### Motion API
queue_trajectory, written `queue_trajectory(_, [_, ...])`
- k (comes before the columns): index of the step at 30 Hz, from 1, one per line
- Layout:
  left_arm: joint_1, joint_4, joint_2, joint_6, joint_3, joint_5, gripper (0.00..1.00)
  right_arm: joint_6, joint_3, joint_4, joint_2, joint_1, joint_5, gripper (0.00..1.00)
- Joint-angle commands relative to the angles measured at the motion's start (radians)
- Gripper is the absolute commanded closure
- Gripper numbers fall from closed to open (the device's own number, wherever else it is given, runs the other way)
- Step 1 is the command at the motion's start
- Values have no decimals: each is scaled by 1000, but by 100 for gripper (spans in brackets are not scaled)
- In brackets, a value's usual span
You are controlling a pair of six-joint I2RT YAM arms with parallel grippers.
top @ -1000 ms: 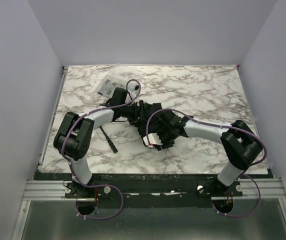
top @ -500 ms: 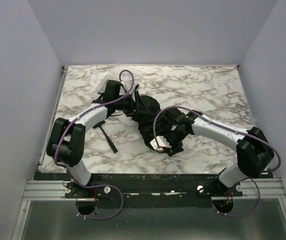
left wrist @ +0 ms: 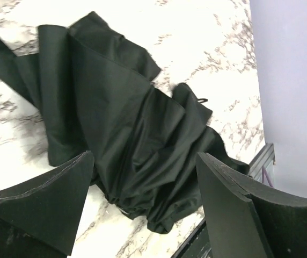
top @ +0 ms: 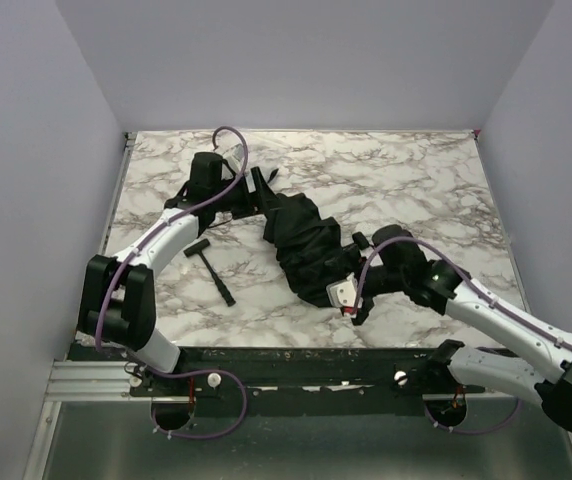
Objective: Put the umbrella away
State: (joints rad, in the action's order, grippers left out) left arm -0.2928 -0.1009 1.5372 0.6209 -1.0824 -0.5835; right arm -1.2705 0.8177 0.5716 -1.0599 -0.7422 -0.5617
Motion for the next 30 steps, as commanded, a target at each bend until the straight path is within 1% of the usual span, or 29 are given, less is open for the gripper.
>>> queue_trajectory(1, [18, -6, 89, 72, -12, 48, 22, 46, -245, -536, 46, 0, 85, 0])
queue_trajectory(3, [17, -12, 134, 84, -30, 57, 25, 48, -299, -650, 23, 0, 109, 0])
queue_trajectory(7, [9, -14, 205, 95, -67, 77, 28, 32, -353, -786, -22, 0, 130, 0])
queue_trajectory(10, [-1, -34, 248, 94, -106, 89, 29, -47, -423, -889, -27, -2, 129, 0])
queue_trajectory(16, [-14, -70, 301, 99, -138, 135, 29, -177, -526, -951, -27, -2, 103, 0])
queue_trajectory(21, [-30, -78, 329, 103, -158, 154, 29, -212, -579, -1039, -71, -2, 116, 0])
queue_trajectory(22, [-35, -86, 337, 100, -164, 158, 30, -217, -588, -1072, -91, -2, 127, 0])
queue_trajectory(25, [-52, -114, 362, 95, -180, 164, 32, -242, -637, -1249, -145, -1, 142, 0])
queue_trajectory(26, [-59, -119, 367, 94, -182, 165, 34, -246, -654, -1318, -161, -2, 137, 0])
queue_trajectory(28, [-70, -130, 376, 89, -179, 168, 35, -248, -683, -1413, -174, -2, 116, 0])
queue_trajectory(30, [-74, -136, 379, 90, -175, 175, 36, -250, -705, -1475, -171, -1, 82, 0])
